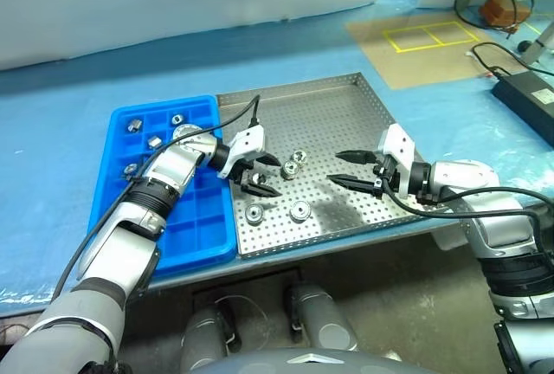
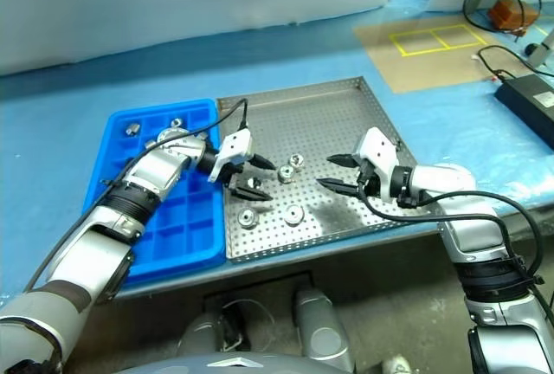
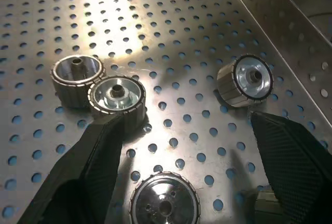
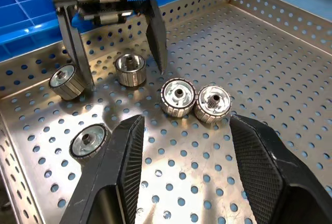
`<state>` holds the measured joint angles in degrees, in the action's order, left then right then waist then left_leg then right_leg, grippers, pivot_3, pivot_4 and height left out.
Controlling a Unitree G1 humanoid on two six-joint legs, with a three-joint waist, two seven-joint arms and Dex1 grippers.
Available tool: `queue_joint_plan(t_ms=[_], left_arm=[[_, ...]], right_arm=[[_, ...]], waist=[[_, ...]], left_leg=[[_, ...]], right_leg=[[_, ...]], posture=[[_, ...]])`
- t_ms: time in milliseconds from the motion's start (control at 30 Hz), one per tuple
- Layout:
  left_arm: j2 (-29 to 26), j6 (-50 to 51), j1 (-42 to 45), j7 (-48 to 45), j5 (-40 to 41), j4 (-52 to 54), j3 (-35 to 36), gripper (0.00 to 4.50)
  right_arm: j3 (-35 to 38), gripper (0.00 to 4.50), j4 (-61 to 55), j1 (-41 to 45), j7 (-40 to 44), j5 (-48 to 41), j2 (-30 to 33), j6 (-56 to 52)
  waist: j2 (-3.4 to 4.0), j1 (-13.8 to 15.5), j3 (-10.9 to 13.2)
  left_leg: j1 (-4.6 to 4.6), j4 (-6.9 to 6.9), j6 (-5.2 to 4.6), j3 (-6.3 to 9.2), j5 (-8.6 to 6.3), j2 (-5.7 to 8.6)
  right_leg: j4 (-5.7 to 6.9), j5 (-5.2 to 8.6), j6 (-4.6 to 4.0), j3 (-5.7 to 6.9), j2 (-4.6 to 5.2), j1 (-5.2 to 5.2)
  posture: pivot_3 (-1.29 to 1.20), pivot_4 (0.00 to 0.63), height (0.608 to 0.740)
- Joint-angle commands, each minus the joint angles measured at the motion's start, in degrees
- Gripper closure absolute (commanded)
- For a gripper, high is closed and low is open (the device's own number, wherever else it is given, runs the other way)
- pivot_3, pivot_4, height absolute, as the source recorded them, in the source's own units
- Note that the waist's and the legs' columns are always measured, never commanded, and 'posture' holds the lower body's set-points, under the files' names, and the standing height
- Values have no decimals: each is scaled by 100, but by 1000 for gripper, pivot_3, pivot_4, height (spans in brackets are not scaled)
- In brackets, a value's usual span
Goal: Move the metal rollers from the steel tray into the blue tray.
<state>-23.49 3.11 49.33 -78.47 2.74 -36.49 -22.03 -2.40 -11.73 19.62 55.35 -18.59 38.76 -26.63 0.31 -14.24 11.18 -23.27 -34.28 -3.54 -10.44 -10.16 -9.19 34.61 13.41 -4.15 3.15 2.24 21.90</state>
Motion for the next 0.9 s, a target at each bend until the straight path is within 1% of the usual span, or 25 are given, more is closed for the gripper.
queue_joint_plan(t_ms=[33,233,300,433,533,633,700,833,900], left_arm=[[-181,-378,110,16,-551,-218,-262,467],[-474,-1053,364,-41,-1067,-410,-391,467],[-530,-1117,384,-126,-1125,-379,-410,467],[-633,-1452,474,-139,-1384,-622,-543,467],[-629,-1638,567,-74,-1532,-838,-561,467],[-678,-1860,666,-137,-1658,-1046,-572,467],[-707,-1962,687,-194,-1679,-1135,-557,467],[-732,-2032,469,-533,-1576,-992,-563,467],[-679,-1851,347,-696,-1426,-768,-501,467]], right_arm=[[15,1854,-291,29,-296,47,-117,8],[-55,1854,-245,-95,-569,196,-186,111],[-45,1854,-258,-111,-642,216,-221,107],[-79,1854,-267,-131,-739,284,-281,129],[-85,1854,-328,-165,-785,299,-305,113],[-81,1854,-337,-189,-852,321,-324,112],[-82,1854,-371,-226,-869,323,-324,111],[-139,1854,-374,-260,-920,393,-362,141],[-159,1854,-378,-243,-942,410,-381,130]], waist=[[0,-78,0],[0,-308,0],[-1,-390,0],[0,-484,0],[1,-541,0],[2,-564,0],[2,-573,0],[2,-630,0],[3,-683,0]], left_leg=[[-1,0,0,2,0,1],[3,0,0,15,-1,6],[-1,2,0,20,-1,5],[-4,3,0,25,-1,6],[10,2,-1,31,-2,6],[18,11,-5,37,-5,3],[14,10,-16,36,-12,6],[9,11,-24,35,-17,8],[10,13,-25,35,-18,7]], right_leg=[[-1,0,1,1,1,0],[-24,0,11,13,1,-27],[-27,3,19,18,0,-25],[-32,0,15,27,1,-29],[-45,9,31,38,2,-56],[-85,7,50,51,2,-82],[-92,-10,24,52,7,-83],[-97,-11,22,53,8,-83],[-99,-11,22,55,8,-83]], posture=[[-794,150,740],[-791,150,740],[-791,150,740],[-797,150,740],[-802,150,740],[-806,150,740],[-807,150,740],[-807,150,740],[-805,150,740]])
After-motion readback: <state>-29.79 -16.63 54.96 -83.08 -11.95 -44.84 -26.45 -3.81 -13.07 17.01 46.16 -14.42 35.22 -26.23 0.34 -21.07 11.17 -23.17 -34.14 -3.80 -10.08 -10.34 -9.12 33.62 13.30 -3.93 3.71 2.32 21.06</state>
